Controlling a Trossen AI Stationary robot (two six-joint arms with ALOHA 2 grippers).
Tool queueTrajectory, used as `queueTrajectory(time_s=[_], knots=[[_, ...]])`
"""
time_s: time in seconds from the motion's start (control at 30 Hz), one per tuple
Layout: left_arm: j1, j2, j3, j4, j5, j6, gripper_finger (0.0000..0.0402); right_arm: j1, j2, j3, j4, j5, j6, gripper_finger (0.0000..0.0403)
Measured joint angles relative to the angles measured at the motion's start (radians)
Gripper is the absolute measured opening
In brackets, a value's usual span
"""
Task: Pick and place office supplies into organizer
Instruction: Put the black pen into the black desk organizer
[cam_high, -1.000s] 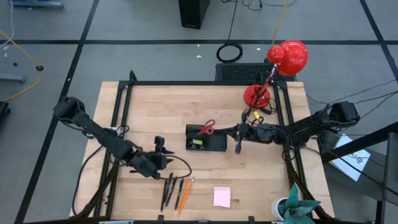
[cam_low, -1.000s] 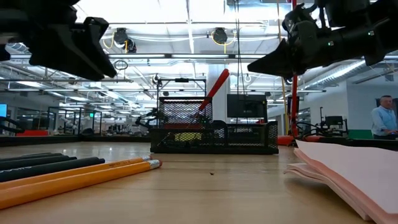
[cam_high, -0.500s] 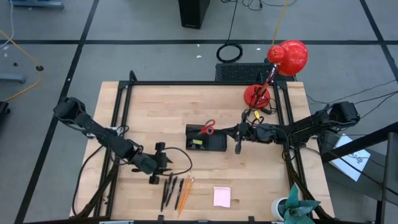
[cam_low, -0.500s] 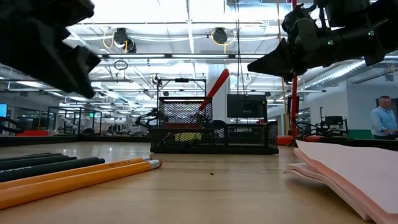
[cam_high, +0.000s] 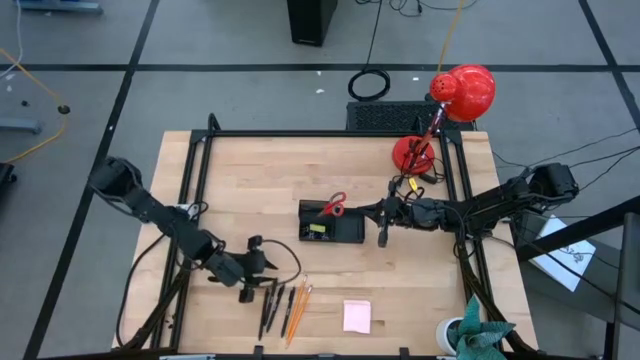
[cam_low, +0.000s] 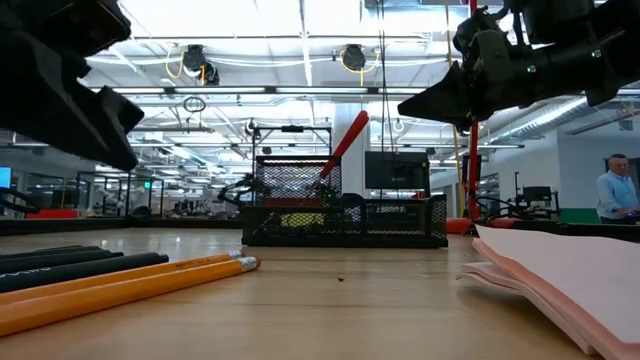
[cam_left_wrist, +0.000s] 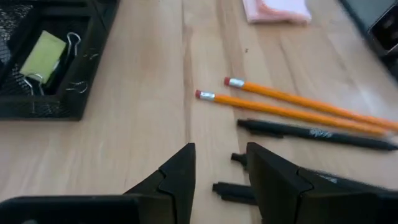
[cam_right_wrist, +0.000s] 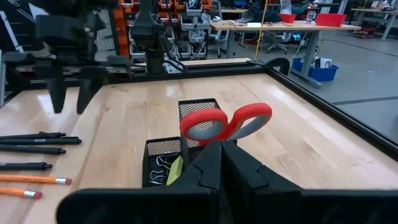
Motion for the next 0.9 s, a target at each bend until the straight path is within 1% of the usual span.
queueTrajectory(time_s=[0.1,0.2,0.3,0.37,0.47,0.57,0.7,0.8,0.9], knots=[[-0.015,0.076,0.064,-0.011,-0.006,0.048,0.0147,0.0,0.0,0.0,0.001,-0.001,0.003,0.0004],[-0.028,0.13,0.139,-0.11,-0.006,0.052,0.0147,0.0,0.0,0.0,0.007,-0.038,-0.009,0.0004],[-0.029,0.172,0.228,-0.228,-0.008,0.009,0.0147,-0.001,0.0,0.0,0.04,-0.079,-0.068,0.0004],[-0.032,0.192,0.284,-0.294,-0.016,-0.031,0.0147,-0.002,0.0,0.0,0.043,-0.079,-0.104,0.0004],[-0.033,0.212,0.361,-0.345,-0.026,-0.085,0.0147,-0.002,0.0,0.0,0.039,-0.079,-0.145,0.0004],[-0.029,0.23,0.439,-0.359,-0.036,-0.182,0.0147,-0.002,0.0,0.0,0.039,-0.077,-0.219,0.0004],[-0.009,0.261,0.548,-0.382,-0.019,-0.316,0.0147,0.003,0.0,0.0,0.036,-0.078,-0.2,0.0004],[-0.001,0.321,0.654,-0.523,-0.018,-0.416,0.0142,0.017,0.0,0.0,-0.002,-0.079,-0.152,0.0004],[0.026,0.413,0.788,-0.707,-0.009,-0.546,0.0123,0.035,0.0,0.0,-0.041,-0.079,-0.128,0.0004]])
